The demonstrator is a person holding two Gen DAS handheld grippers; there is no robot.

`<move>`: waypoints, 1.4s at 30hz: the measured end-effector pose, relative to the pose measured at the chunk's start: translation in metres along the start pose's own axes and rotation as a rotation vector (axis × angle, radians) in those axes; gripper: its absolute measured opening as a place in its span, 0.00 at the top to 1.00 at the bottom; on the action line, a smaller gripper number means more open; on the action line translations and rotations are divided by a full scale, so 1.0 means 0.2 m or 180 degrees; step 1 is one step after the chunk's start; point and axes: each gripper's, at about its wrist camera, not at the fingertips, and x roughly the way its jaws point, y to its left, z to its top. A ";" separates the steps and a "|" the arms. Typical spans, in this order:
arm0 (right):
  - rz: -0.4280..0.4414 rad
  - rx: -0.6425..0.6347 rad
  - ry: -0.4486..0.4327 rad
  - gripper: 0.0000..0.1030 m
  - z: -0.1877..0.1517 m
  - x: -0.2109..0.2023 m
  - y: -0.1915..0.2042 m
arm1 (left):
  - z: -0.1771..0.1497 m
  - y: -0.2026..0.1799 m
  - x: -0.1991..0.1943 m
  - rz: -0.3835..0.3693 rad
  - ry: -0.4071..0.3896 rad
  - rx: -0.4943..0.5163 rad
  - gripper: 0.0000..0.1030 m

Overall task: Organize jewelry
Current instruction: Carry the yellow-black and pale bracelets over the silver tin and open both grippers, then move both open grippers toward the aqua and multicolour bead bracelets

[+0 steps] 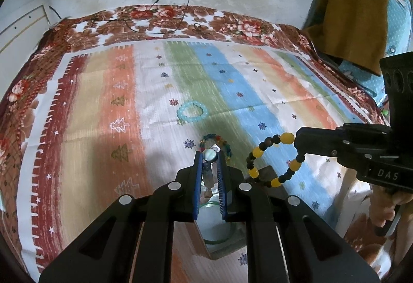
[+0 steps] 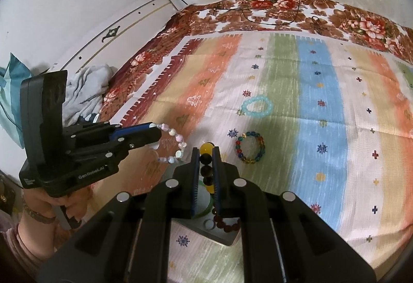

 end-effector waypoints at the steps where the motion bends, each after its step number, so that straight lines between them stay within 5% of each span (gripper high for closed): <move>1: 0.0003 0.0000 0.0004 0.89 -0.01 0.00 0.00 | 0.00 0.00 0.00 -0.0002 0.0001 0.0001 0.90; 29: -0.0009 0.0043 0.0165 0.88 -0.18 0.01 0.05 | -0.13 -0.11 -0.01 -0.0051 0.0098 0.0080 0.89; 31: -0.0052 0.0114 0.0192 0.62 -0.18 0.03 0.02 | -0.13 -0.11 0.02 0.0021 0.0133 0.0077 0.87; 33: -0.0114 0.0165 0.0153 0.51 -0.17 0.03 0.00 | -0.13 -0.09 0.04 0.0039 0.0155 0.0048 0.79; 37: -0.0244 0.0244 0.0112 0.37 -0.15 0.02 -0.05 | -0.11 -0.06 0.04 0.0129 0.0110 0.0003 0.68; 42: -0.0577 0.0152 0.0124 0.31 -0.11 0.06 -0.07 | -0.08 -0.02 0.08 0.0374 0.0107 0.0032 0.55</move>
